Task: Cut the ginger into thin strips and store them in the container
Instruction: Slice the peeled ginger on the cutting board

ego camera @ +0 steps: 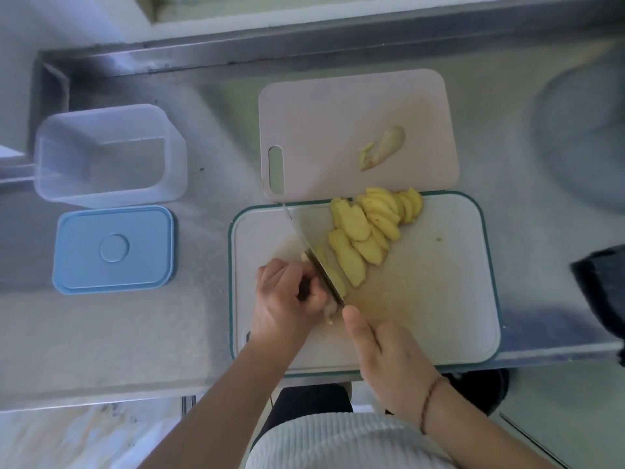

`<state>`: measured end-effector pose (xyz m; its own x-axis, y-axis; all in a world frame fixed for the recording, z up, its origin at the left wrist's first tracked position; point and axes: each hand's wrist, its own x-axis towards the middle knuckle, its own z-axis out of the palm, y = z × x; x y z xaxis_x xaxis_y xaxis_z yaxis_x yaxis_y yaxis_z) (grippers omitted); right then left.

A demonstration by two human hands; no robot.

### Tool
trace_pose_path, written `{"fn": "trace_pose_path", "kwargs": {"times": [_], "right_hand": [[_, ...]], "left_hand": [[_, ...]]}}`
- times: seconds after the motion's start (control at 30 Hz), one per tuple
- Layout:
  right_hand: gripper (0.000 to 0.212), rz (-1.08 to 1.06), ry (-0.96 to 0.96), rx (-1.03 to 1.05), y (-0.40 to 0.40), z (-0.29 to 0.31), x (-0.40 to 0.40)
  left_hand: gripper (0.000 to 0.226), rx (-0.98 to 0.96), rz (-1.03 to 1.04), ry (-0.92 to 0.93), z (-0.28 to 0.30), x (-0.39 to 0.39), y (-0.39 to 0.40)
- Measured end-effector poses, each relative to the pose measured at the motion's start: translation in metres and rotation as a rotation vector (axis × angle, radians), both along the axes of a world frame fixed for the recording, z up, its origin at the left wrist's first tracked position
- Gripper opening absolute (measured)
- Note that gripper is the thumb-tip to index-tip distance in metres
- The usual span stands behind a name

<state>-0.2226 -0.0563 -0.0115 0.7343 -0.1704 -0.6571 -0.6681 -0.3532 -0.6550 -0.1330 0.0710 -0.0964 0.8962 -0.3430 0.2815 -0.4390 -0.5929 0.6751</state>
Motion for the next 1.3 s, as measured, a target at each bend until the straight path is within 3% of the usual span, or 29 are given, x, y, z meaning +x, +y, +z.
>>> {"fn": "trace_pose_path", "kwargs": {"times": [0.2,0.37,0.57,0.9,1.07,1.3], "right_hand": [[0.070,-0.007,0.015,0.070,-0.018,-0.009,-0.018],[0.065,-0.044,0.042,0.046,-0.027,-0.002,0.002],[0.070,-0.157,0.001,-0.019,-0.039,-0.007,0.016],[0.069,0.028,0.023,-0.065,-0.023,0.015,-0.014],[0.066,0.010,0.021,-0.097,-0.020,0.024,-0.018],[0.062,-0.001,0.009,-0.070,-0.015,0.031,-0.020]], "left_hand": [[0.014,0.028,-0.021,0.014,0.002,-0.006,0.005],[0.006,0.053,0.002,0.048,0.005,-0.018,0.005],[0.033,0.152,-0.005,0.148,0.015,-0.033,0.008],[0.049,0.193,-0.014,0.182,0.025,-0.035,0.004],[0.043,0.255,-0.037,0.116,0.030,-0.034,0.004],[0.022,0.171,0.006,0.169,0.026,-0.029,0.001]]}}
